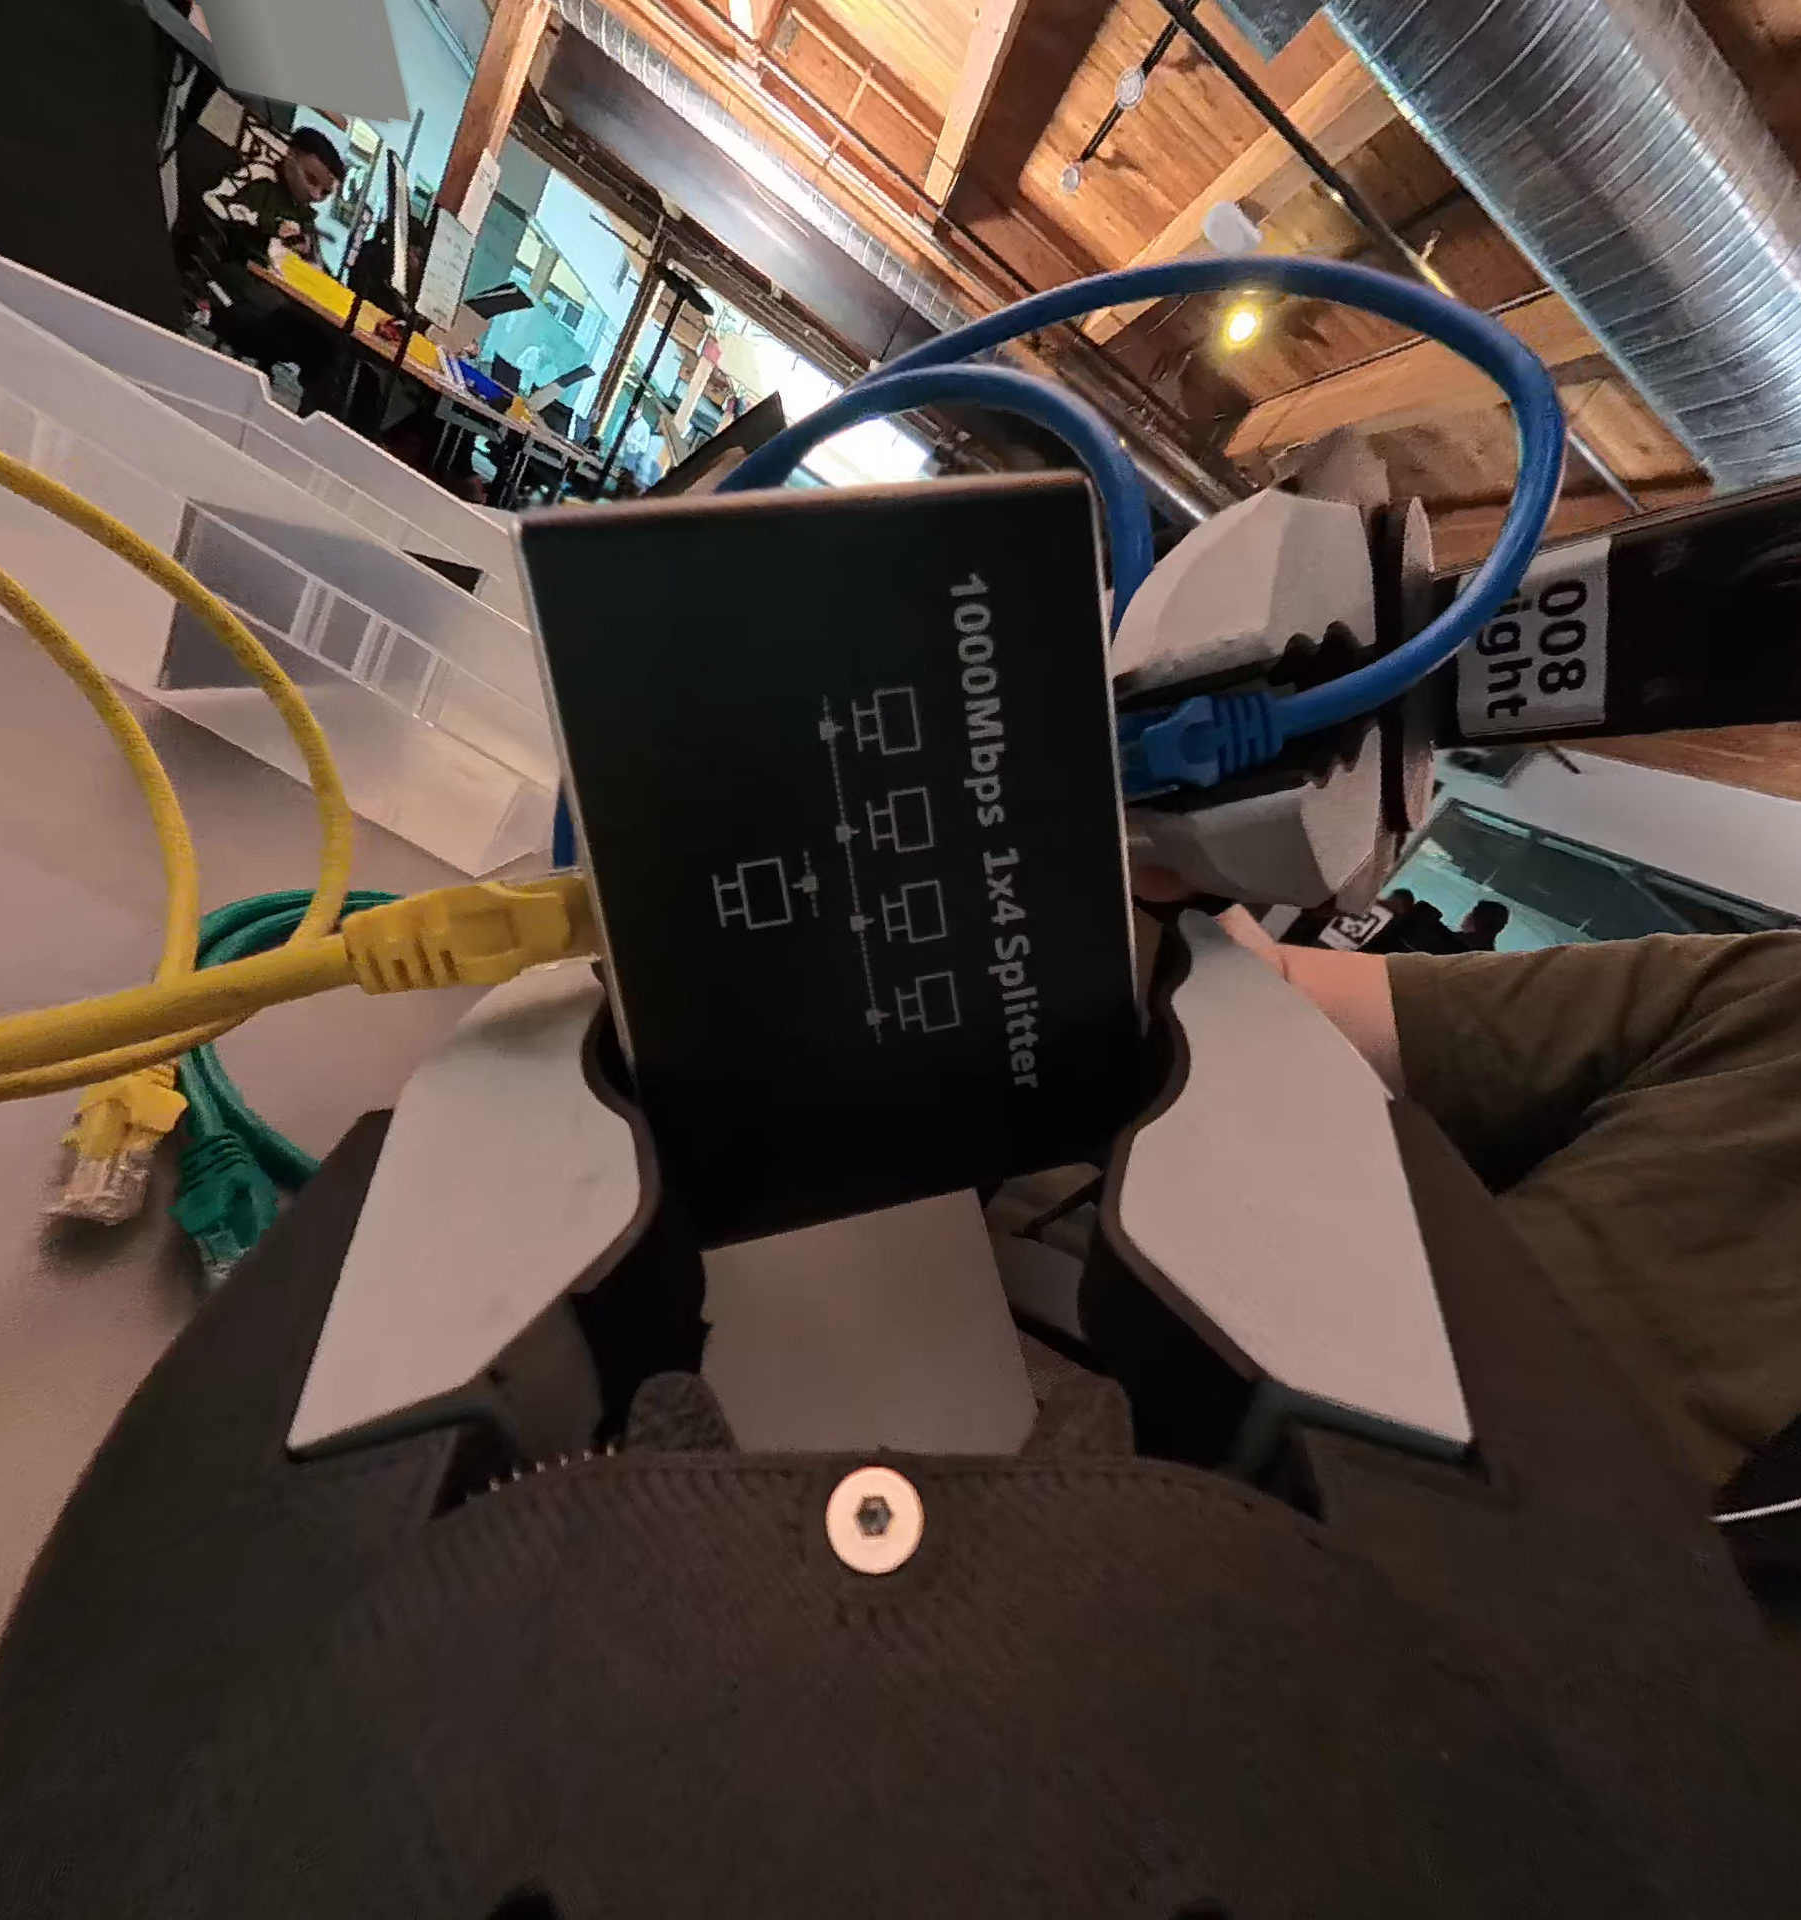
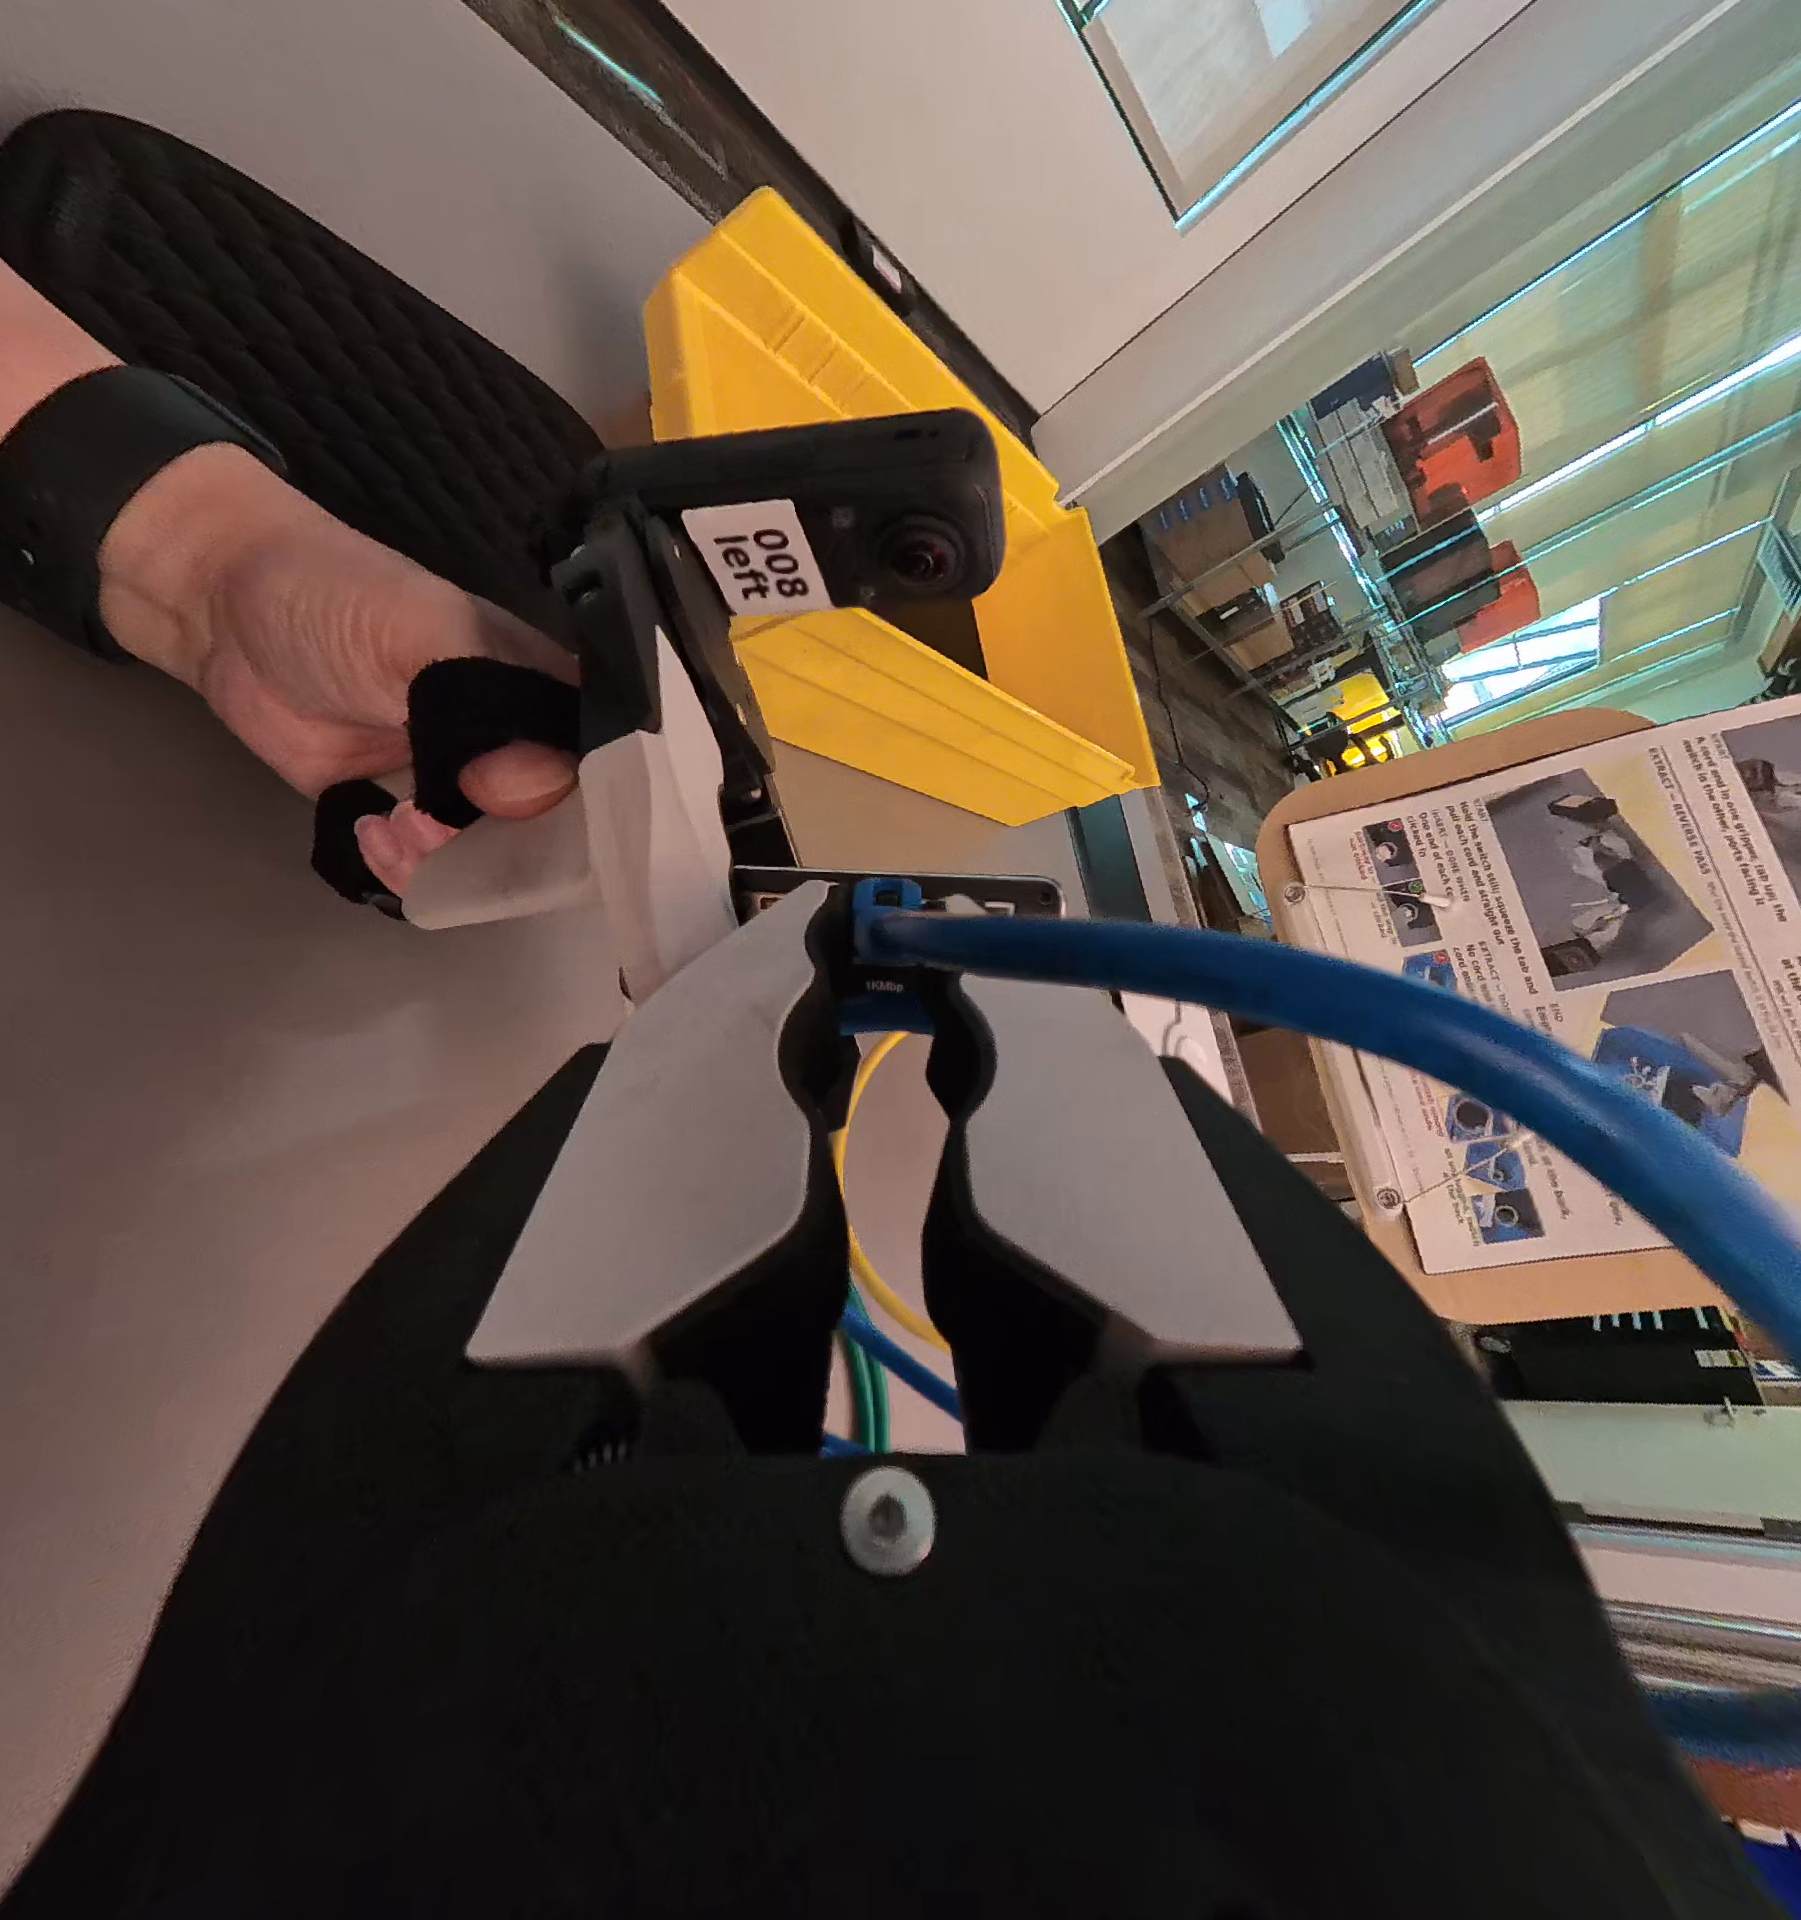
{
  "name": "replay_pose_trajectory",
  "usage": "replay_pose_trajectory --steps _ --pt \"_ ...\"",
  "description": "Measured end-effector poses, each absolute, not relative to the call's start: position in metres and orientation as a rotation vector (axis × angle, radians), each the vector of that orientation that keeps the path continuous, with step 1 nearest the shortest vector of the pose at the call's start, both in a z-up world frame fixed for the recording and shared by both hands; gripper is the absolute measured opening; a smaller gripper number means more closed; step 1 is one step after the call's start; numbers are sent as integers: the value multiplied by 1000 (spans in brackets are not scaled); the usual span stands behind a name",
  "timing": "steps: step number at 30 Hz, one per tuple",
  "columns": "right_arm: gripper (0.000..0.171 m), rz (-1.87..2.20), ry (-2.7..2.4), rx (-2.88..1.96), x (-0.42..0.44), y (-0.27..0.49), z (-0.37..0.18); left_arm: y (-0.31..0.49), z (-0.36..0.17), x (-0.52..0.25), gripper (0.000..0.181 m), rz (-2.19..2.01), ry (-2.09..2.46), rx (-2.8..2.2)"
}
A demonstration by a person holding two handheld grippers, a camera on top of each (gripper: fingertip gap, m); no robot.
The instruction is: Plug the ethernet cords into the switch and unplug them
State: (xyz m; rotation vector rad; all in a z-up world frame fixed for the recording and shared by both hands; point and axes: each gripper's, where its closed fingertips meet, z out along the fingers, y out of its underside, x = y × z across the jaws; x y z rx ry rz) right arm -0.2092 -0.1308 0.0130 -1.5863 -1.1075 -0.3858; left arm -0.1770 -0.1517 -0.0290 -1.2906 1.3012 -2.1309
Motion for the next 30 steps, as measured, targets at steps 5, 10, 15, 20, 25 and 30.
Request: replay_pose_trajectory --steps 5,10,15,20,25,30 --pt "15 -386 -1117 -1567 -208 -131 7 -153 -37 -174 95 -2061 1345 -1329" --pt "15 -373 -1115 -1570 -205 -130 3 -152 -43 -170 96 -2007 1365 -1362" --pt "16 -346 -1120 -1570 -203 -130 -1 -149 -48 -169 93 -1939 1372 -1389" --pt "14 -436 -1149 -1534 -193 -122 -1 -133 -47 -160 94 -1859 1277 -1400" --pt "16 -556 -1213 -1463 -199 -123 6 -133 -40 -164 94 -1867 1256 -1367" --pt "16 -607 -1219 -1484 -199 -121 7 -127 -38 -167 93 -1849 1219 -1365"
